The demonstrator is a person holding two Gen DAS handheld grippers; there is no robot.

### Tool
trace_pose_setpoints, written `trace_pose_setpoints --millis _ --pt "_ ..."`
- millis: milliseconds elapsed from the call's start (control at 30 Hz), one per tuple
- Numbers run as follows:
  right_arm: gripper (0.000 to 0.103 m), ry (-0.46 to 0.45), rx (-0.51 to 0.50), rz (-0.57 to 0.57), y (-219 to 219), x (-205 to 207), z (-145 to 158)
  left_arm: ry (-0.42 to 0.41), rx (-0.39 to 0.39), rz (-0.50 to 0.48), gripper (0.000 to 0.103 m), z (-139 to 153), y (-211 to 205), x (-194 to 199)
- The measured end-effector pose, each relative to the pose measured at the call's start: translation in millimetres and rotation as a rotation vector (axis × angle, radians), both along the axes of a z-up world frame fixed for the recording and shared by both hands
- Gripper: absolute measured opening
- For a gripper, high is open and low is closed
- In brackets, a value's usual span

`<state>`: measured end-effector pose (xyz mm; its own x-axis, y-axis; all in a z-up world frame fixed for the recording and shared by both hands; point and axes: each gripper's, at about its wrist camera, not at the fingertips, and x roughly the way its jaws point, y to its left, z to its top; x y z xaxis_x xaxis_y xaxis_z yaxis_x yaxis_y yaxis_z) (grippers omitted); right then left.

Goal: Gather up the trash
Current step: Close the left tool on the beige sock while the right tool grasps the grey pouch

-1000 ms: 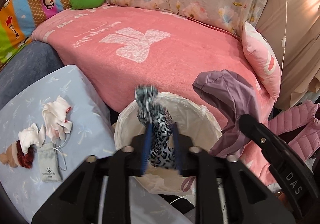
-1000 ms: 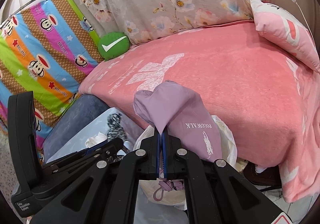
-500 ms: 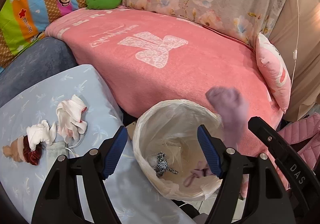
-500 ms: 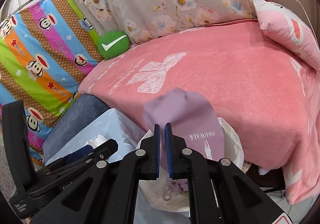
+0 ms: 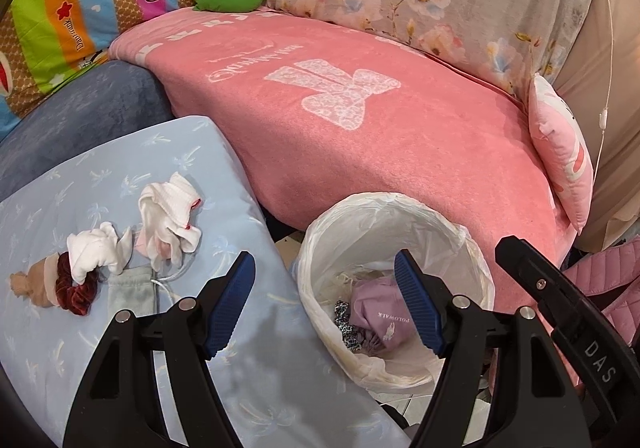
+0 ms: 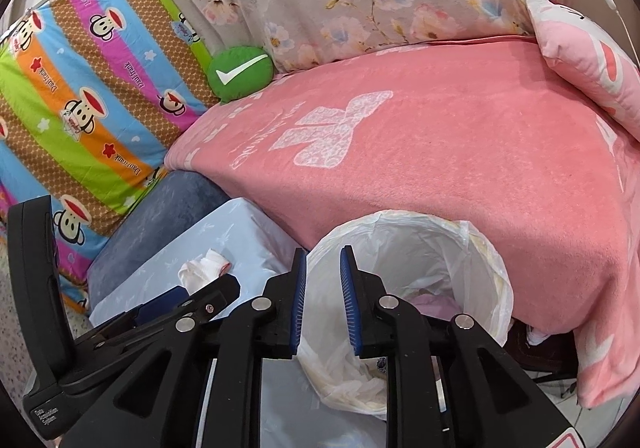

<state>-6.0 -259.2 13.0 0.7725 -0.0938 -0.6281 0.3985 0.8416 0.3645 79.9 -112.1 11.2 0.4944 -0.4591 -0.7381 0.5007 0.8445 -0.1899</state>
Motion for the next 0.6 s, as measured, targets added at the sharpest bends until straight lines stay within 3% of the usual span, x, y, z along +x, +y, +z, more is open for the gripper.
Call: trace_pose_setpoints --millis 600 --pt "0.025 0.038 -0.021 0.105 48.9 12.4 -5.9 0.014 0.007 0.104 0.069 -11.5 49.5 2.4"
